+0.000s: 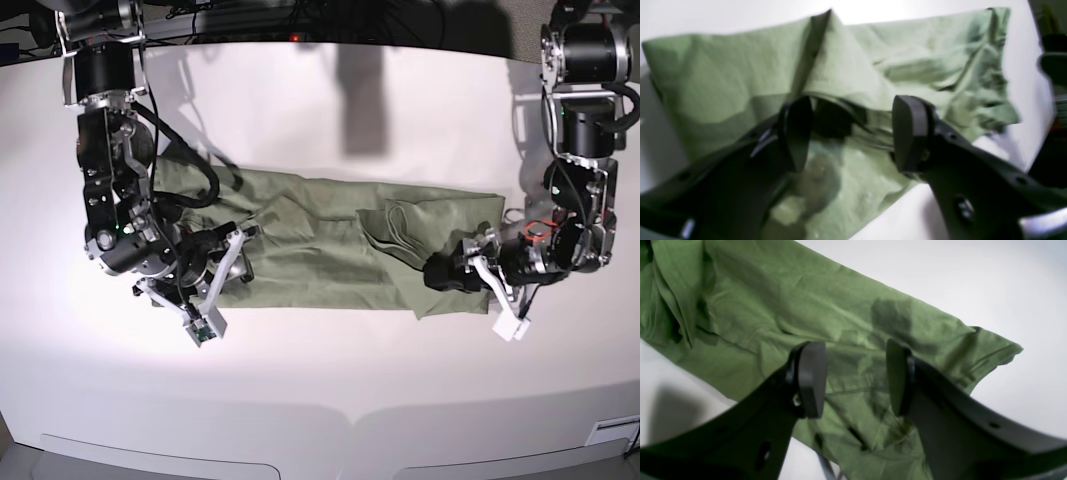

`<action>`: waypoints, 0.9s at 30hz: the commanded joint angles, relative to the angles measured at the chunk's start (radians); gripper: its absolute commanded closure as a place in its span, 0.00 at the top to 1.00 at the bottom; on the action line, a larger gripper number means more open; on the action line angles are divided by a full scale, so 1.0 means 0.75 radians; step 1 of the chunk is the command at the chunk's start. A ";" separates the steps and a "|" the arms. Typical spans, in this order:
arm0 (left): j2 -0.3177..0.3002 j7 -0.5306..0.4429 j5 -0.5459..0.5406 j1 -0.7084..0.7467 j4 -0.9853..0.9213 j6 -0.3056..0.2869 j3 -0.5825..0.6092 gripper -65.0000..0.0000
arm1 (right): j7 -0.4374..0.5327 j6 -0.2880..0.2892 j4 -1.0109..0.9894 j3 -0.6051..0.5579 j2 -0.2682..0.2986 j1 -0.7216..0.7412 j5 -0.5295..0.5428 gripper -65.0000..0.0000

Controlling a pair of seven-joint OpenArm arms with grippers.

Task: Fold the T-shirt properly
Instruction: 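Drag the strip end with the left gripper toward the right gripper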

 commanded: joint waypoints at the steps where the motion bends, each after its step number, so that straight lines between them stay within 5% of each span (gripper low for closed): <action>1: 0.009 -0.033 -0.008 -0.037 0.023 -0.014 -0.004 0.57 | 0.023 -0.002 0.024 0.008 0.011 0.030 0.006 0.45; 18: 0.326 -0.062 0.023 -0.067 0.023 -0.014 -0.004 0.57 | 0.027 -0.002 0.024 0.008 0.011 0.030 0.007 0.45; 27: 0.343 0.007 0.073 -0.149 0.023 -0.014 -0.004 0.57 | 0.028 -0.002 0.024 0.008 0.011 0.030 0.006 0.45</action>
